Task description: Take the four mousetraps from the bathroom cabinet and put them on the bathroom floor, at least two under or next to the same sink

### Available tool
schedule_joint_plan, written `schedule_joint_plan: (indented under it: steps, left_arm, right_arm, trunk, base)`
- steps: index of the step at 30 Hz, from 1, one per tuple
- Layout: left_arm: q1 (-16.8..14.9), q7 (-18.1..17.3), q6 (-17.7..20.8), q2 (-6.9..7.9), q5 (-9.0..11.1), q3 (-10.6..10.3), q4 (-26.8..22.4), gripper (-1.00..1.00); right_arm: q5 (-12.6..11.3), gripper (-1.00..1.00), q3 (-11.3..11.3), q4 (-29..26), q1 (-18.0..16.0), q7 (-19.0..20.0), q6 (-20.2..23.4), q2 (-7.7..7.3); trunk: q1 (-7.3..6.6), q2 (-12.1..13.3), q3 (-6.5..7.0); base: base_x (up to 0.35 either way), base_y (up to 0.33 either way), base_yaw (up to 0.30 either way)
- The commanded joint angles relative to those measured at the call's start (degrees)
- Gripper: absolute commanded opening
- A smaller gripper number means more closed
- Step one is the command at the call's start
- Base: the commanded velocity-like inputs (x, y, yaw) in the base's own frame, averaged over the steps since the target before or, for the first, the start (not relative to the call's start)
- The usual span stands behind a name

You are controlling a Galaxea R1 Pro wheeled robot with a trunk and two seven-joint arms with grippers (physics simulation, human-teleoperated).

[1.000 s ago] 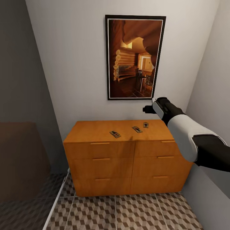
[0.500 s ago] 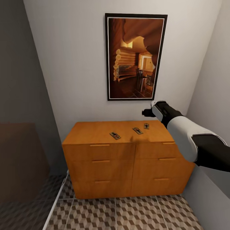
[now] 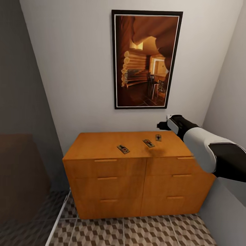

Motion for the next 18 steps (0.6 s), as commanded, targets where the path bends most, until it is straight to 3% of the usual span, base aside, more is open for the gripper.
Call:
schedule_joint_plan:
  steps: [1,10,18]
  left_arm:
    - [-0.11,0.15,-0.31,-0.02,0.31,-0.49,0.21,1.00]
    - [-0.09,0.15,-0.31,-0.09,0.31,-0.49,0.21,1.00]
    - [-0.06,0.15,-0.31,-0.11,0.31,-0.49,0.21,1.00]
  right_arm:
    - [-0.63,1.00,0.34,-0.07,-0.01,-0.28,0.29,-0.26]
    - [-0.63,1.00,0.34,-0.06,0.00,-0.44,2.68,-2.95]
    - [-0.90,1.00,0.23,-0.56,-0.02,-0.39,7.59,-3.62]
  trunk:
    - [0.01,-0.03,-0.06]
    - [0.01,-0.03,-0.06]
    - [0.01,-0.03,-0.06]
  base:
    - [0.127,0.000,0.000]
    - [0.126,0.000,0.000]
    - [0.122,0.000,0.000]
